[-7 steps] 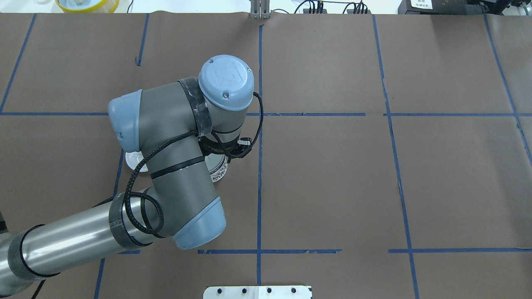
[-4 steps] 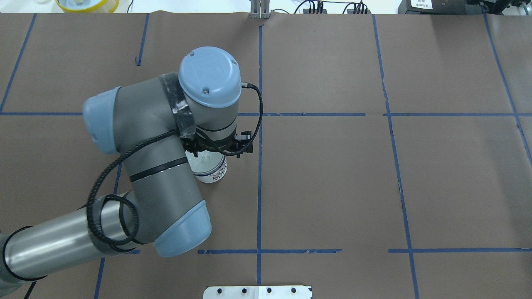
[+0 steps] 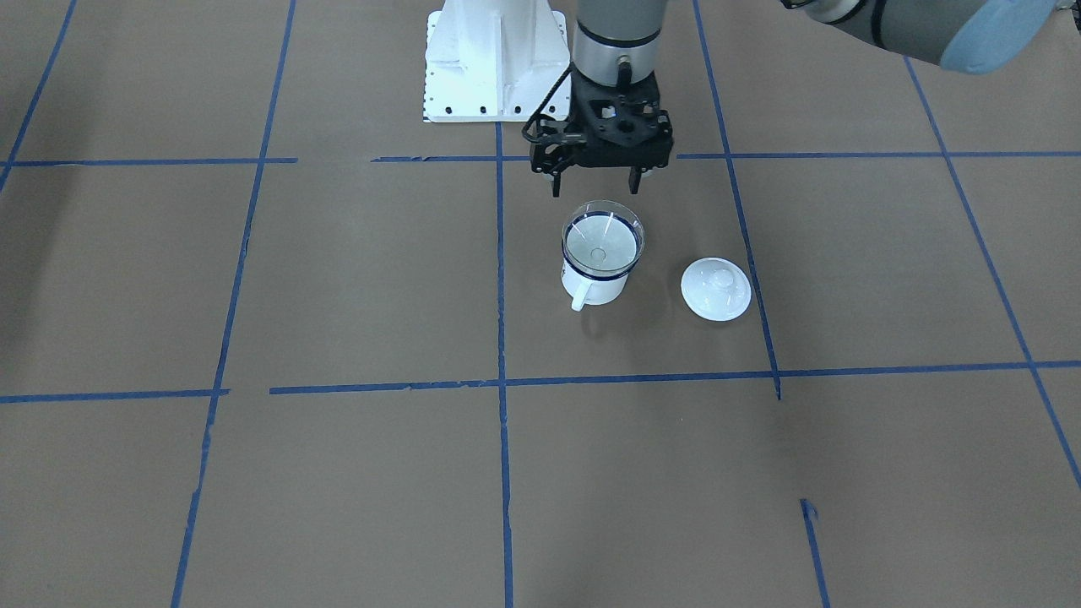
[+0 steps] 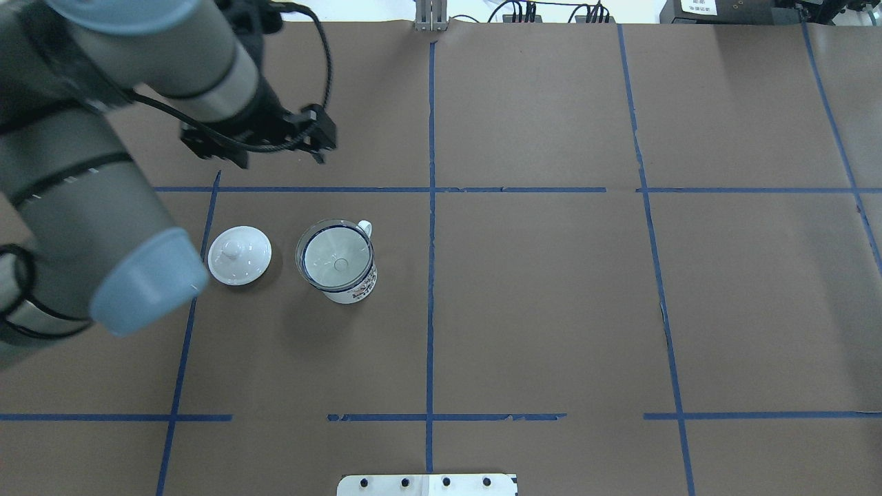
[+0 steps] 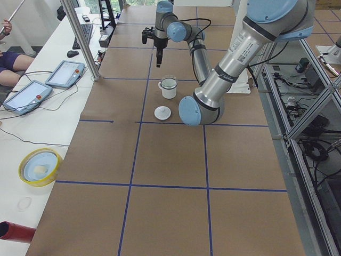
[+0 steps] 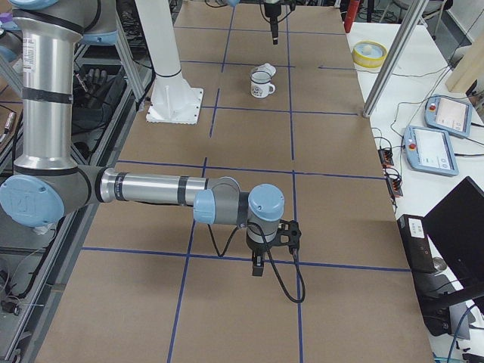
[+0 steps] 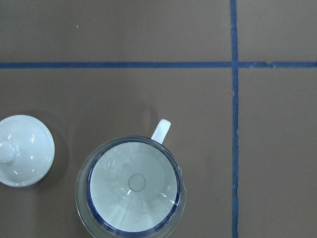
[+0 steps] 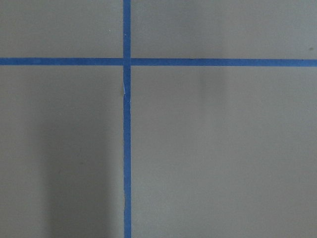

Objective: Place funnel on cup
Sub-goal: 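Open the left gripper and withdraw it from the funnel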

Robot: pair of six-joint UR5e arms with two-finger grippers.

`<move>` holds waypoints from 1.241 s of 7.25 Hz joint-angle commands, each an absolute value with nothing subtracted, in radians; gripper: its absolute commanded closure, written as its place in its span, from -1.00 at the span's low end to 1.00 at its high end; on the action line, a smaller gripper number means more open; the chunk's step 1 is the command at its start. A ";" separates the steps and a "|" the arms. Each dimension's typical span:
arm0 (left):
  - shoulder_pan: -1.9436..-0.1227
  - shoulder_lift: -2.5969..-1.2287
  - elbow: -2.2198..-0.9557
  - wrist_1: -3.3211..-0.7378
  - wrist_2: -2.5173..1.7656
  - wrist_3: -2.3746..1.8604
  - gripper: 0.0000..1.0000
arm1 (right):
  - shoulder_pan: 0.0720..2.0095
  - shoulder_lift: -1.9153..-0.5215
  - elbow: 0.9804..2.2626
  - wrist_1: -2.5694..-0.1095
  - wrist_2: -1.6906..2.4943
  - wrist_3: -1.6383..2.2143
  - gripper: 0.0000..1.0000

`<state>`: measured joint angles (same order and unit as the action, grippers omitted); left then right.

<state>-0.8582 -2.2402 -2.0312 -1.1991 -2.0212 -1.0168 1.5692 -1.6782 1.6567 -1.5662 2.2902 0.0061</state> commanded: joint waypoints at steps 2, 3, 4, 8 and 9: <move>-1.202 -1.957 -2.053 -1.207 -2.161 -0.478 -1.00 | 1.569 -1.678 1.657 -1.566 2.290 0.006 -1.00; -1.306 -1.898 -1.999 -1.207 -2.210 -0.315 -1.00 | 1.569 -1.678 1.655 -1.566 2.290 0.006 -1.00; -1.404 -1.853 -1.923 -1.209 -2.223 -0.144 -1.00 | 1.569 -1.678 1.657 -1.566 2.290 0.006 -1.00; -1.540 -1.571 -1.700 -1.547 -2.310 0.144 -1.00 | 1.569 -1.678 1.655 -1.566 2.290 0.006 -1.00; -1.540 -1.571 -1.625 -1.583 -2.316 0.143 -1.00 | 1.569 -1.678 1.657 -1.566 2.290 0.006 -1.00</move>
